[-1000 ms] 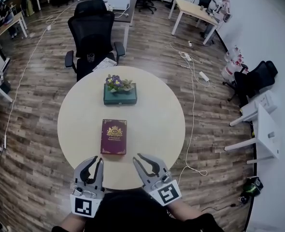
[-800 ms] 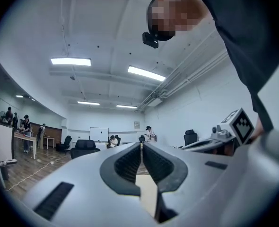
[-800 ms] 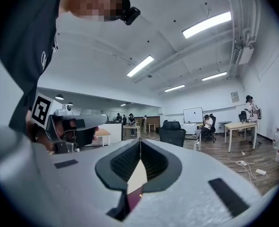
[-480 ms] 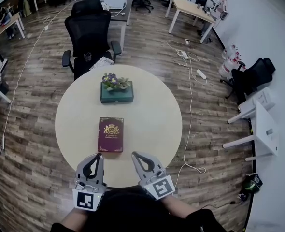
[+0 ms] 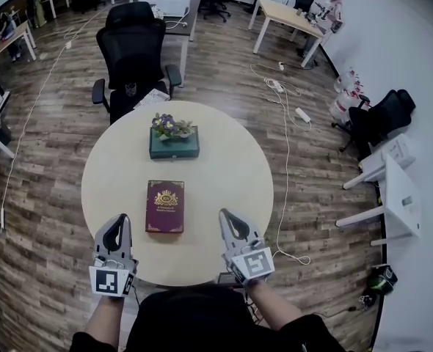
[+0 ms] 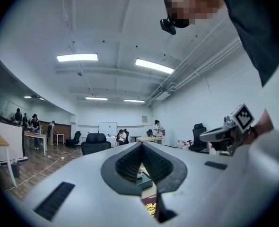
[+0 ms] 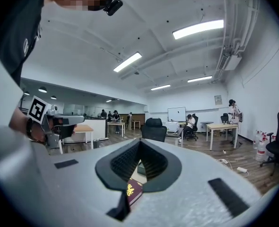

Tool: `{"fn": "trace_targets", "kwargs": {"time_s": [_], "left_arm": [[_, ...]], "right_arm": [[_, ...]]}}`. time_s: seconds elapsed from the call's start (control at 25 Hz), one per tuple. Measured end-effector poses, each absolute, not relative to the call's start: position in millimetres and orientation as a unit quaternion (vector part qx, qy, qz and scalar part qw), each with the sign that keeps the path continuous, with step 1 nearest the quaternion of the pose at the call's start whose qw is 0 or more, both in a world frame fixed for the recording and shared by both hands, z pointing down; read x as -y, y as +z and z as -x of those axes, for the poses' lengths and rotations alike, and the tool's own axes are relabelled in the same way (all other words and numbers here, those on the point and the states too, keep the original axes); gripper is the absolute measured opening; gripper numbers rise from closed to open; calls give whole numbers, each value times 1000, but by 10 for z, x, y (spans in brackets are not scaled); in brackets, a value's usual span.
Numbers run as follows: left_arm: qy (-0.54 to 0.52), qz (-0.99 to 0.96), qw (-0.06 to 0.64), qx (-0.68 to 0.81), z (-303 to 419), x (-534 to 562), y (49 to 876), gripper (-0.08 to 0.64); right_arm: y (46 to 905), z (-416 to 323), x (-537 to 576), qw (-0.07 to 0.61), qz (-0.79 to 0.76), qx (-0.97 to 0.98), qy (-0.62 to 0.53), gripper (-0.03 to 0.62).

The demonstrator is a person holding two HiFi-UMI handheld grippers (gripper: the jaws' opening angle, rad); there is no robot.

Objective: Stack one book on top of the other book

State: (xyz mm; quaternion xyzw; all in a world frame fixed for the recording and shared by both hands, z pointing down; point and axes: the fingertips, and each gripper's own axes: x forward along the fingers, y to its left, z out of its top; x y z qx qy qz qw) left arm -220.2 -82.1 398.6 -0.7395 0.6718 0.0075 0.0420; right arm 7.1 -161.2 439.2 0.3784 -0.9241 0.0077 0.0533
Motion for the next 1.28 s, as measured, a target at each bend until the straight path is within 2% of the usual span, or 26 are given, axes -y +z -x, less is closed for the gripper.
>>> {"fn": "trace_targets", "kwargs": {"time_s": [0.64, 1.28], "left_arm": [[6, 735, 37, -677, 2217, 924, 3997, 6], [11, 729, 32, -683, 2380, 821, 4023, 6]], "right_arm": [[4606, -128, 1721, 50, -383, 922, 32, 5], [4633, 149, 1697, 50, -375, 925, 34, 5]]}}
